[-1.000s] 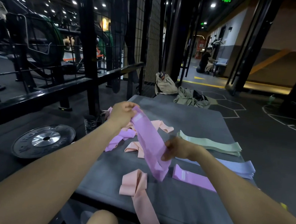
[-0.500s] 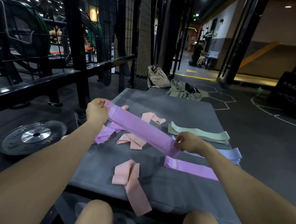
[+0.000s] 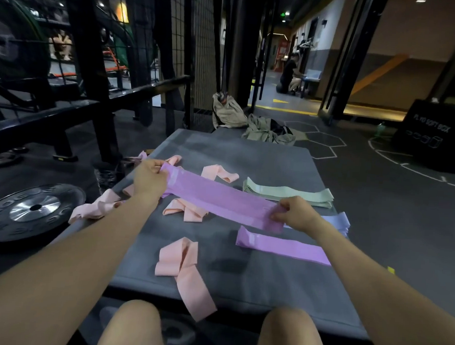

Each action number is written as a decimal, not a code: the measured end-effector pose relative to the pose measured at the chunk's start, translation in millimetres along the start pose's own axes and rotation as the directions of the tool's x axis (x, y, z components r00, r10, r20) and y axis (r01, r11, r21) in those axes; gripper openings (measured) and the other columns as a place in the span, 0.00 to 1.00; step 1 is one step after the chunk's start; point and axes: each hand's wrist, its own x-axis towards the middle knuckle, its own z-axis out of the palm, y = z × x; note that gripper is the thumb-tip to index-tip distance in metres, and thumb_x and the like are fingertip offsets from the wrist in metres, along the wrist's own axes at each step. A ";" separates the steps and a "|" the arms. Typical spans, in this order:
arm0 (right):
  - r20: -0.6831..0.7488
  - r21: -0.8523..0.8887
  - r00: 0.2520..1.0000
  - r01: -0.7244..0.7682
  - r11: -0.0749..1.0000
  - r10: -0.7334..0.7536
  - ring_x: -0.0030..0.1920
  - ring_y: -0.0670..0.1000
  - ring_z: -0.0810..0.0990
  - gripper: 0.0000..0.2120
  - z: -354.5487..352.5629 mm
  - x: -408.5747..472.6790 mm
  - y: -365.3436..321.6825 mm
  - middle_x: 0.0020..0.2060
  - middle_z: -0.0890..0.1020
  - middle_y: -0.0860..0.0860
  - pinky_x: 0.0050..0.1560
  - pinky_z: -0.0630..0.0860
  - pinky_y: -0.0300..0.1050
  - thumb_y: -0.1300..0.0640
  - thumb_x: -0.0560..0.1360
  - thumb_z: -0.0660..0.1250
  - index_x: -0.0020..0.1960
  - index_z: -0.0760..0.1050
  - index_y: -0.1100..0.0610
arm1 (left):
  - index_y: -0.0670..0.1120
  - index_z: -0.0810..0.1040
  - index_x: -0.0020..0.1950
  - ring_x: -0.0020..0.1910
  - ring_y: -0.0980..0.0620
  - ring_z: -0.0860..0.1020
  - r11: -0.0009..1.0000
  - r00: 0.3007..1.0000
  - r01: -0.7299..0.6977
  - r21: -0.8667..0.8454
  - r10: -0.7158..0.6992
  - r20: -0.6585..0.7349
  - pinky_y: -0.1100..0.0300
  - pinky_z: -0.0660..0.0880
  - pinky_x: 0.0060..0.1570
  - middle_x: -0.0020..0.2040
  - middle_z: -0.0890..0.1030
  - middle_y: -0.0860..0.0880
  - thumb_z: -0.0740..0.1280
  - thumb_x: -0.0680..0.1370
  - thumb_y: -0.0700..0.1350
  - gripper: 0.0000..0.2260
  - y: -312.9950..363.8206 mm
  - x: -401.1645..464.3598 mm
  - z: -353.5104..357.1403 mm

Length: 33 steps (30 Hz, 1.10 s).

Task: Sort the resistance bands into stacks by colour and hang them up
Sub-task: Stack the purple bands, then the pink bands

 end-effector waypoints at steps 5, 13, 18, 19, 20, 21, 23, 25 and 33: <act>0.089 0.303 0.970 -0.242 0.922 0.226 0.29 0.52 0.73 0.08 -4.2 -17.1 33.0 0.35 0.76 0.56 0.30 0.76 0.43 0.66 0.73 0.68 0.47 0.71 0.57 | 0.39 0.80 0.52 0.52 0.39 0.79 0.996 0.996 0.002 0.091 -0.009 0.087 0.54 0.74 0.50 0.50 0.80 0.40 0.64 0.72 0.38 0.11 -8.7 -11.8 20.9; 0.099 0.747 0.877 -0.378 0.547 0.470 0.34 0.51 0.74 0.12 -24.3 -43.8 82.1 0.35 0.75 0.56 0.34 0.74 0.41 0.75 0.70 0.67 0.44 0.71 0.60 | 0.37 0.78 0.56 0.55 0.39 0.78 0.993 0.979 0.116 0.027 -0.119 0.165 0.52 0.74 0.55 0.55 0.80 0.38 0.63 0.74 0.33 0.12 -20.1 -41.4 71.2; 0.131 0.770 0.838 -0.422 0.478 0.530 0.27 0.47 0.76 0.11 -33.0 -52.8 118.8 0.26 0.79 0.52 0.26 0.74 0.35 0.75 0.70 0.66 0.47 0.76 0.62 | 0.40 0.78 0.53 0.43 0.44 0.76 0.965 0.942 0.251 -0.077 -0.225 0.251 0.55 0.74 0.41 0.52 0.80 0.38 0.63 0.74 0.31 0.11 -24.7 -55.7 100.9; 0.121 0.783 0.834 -0.414 0.464 0.539 0.28 0.48 0.76 0.10 -34.2 -53.1 124.5 0.27 0.80 0.52 0.26 0.74 0.36 0.74 0.71 0.66 0.48 0.76 0.62 | 0.43 0.77 0.49 0.40 0.45 0.76 0.959 0.932 0.274 -0.077 -0.245 0.267 0.56 0.74 0.41 0.52 0.80 0.38 0.63 0.74 0.30 0.10 -24.7 -58.1 106.2; 0.113 0.800 0.831 -0.401 0.446 0.545 0.31 0.49 0.76 0.10 -35.4 -53.0 130.1 0.30 0.79 0.53 0.29 0.75 0.38 0.72 0.72 0.66 0.49 0.76 0.61 | 0.46 0.76 0.44 0.38 0.46 0.75 0.955 0.924 0.288 -0.068 -0.258 0.281 0.56 0.74 0.40 0.50 0.79 0.40 0.63 0.74 0.30 0.11 -25.1 -60.1 111.9; 0.112 0.817 0.829 -0.390 0.425 0.547 0.33 0.50 0.75 0.08 -36.7 -53.5 133.9 0.33 0.79 0.54 0.32 0.75 0.41 0.70 0.73 0.66 0.50 0.75 0.61 | 0.47 0.75 0.42 0.38 0.46 0.75 0.952 0.917 0.300 -0.060 -0.270 0.294 0.57 0.73 0.38 0.48 0.79 0.42 0.62 0.74 0.30 0.12 -25.0 -62.9 116.2; 0.125 0.825 0.832 -0.389 0.410 0.540 0.35 0.50 0.75 0.03 -37.8 -56.3 140.3 0.36 0.78 0.54 0.36 0.74 0.43 0.67 0.75 0.65 0.45 0.75 0.61 | 0.47 0.76 0.47 0.43 0.45 0.75 0.950 0.908 0.307 -0.063 -0.272 0.320 0.58 0.73 0.37 0.48 0.77 0.44 0.61 0.75 0.32 0.11 -26.6 -66.0 125.8; 0.132 0.808 0.845 -0.395 0.437 0.518 0.35 0.50 0.76 0.08 -37.5 -60.2 145.4 0.35 0.78 0.54 0.34 0.77 0.42 0.65 0.76 0.64 0.39 0.73 0.59 | 0.44 0.77 0.56 0.47 0.46 0.75 0.952 0.900 0.302 -0.051 -0.267 0.345 0.59 0.74 0.39 0.50 0.77 0.45 0.62 0.76 0.33 0.12 -28.7 -68.3 132.2; -0.026 0.686 0.923 -0.264 0.678 0.385 0.33 0.47 0.74 0.09 -24.6 -84.6 161.5 0.32 0.75 0.53 0.33 0.75 0.30 0.71 0.70 0.69 0.35 0.75 0.61 | 0.35 0.76 0.56 0.46 0.49 0.72 0.994 0.925 0.083 0.073 -0.104 0.366 0.63 0.73 0.41 0.48 0.76 0.44 0.63 0.75 0.30 0.11 -49.5 -94.4 120.3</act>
